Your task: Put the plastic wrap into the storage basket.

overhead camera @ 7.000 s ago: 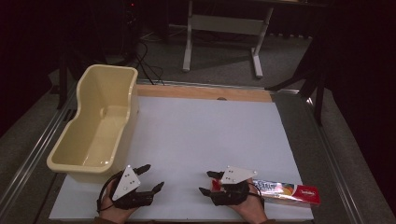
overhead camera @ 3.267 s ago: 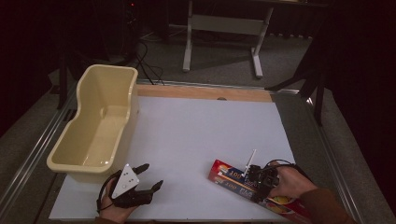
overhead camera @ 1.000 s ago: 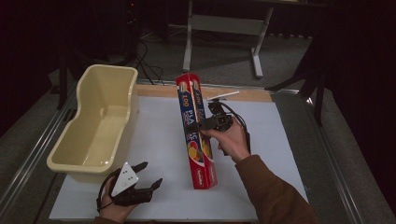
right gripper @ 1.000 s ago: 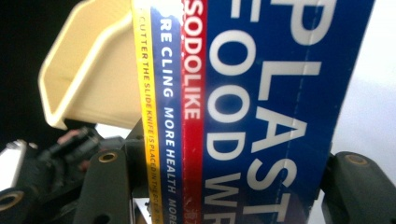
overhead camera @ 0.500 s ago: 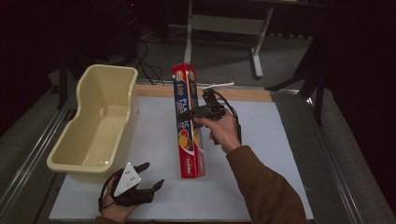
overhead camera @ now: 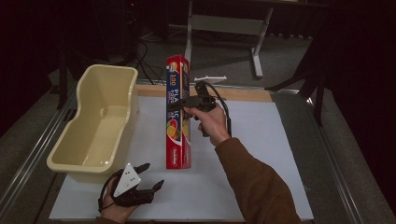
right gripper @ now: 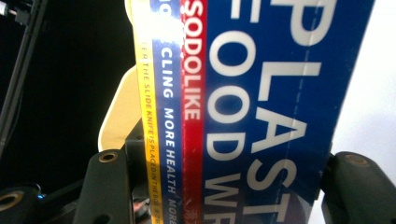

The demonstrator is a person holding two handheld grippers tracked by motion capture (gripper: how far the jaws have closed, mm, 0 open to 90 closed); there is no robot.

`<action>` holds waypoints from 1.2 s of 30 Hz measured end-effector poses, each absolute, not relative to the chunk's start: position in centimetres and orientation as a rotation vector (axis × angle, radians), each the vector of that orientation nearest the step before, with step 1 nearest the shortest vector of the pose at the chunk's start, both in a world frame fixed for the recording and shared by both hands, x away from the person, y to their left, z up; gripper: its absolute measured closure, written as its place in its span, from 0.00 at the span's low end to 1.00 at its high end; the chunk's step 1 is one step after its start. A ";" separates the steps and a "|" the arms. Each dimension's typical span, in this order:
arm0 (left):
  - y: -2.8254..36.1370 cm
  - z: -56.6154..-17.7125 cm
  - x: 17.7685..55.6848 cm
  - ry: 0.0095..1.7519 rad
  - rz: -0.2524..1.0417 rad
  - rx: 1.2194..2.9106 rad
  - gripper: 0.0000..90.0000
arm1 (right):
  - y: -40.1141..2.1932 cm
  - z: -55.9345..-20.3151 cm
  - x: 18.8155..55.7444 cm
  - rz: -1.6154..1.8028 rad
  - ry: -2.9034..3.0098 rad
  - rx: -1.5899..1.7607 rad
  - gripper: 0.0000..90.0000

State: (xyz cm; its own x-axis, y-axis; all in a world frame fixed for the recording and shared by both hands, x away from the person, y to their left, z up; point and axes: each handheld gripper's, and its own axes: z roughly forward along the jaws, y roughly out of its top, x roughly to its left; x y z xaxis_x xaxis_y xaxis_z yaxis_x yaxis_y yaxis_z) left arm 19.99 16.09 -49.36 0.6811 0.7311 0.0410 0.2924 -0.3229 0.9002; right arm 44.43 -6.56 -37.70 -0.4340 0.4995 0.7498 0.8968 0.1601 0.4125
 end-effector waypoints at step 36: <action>15.8 -49.4 20.3 0.780 0.546 1.908 0.31 | -1.5 -35.6 45.8 -1.289 -1.839 -1.406 0.45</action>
State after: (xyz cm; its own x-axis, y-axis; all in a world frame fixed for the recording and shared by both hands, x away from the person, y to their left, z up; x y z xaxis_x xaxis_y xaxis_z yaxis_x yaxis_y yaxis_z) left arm 20.26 15.84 -49.35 0.6944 0.7184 0.0414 0.2847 -0.3272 0.9011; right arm 45.81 -1.49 -35.57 -0.3518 0.4634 0.8134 0.9227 0.0250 0.3848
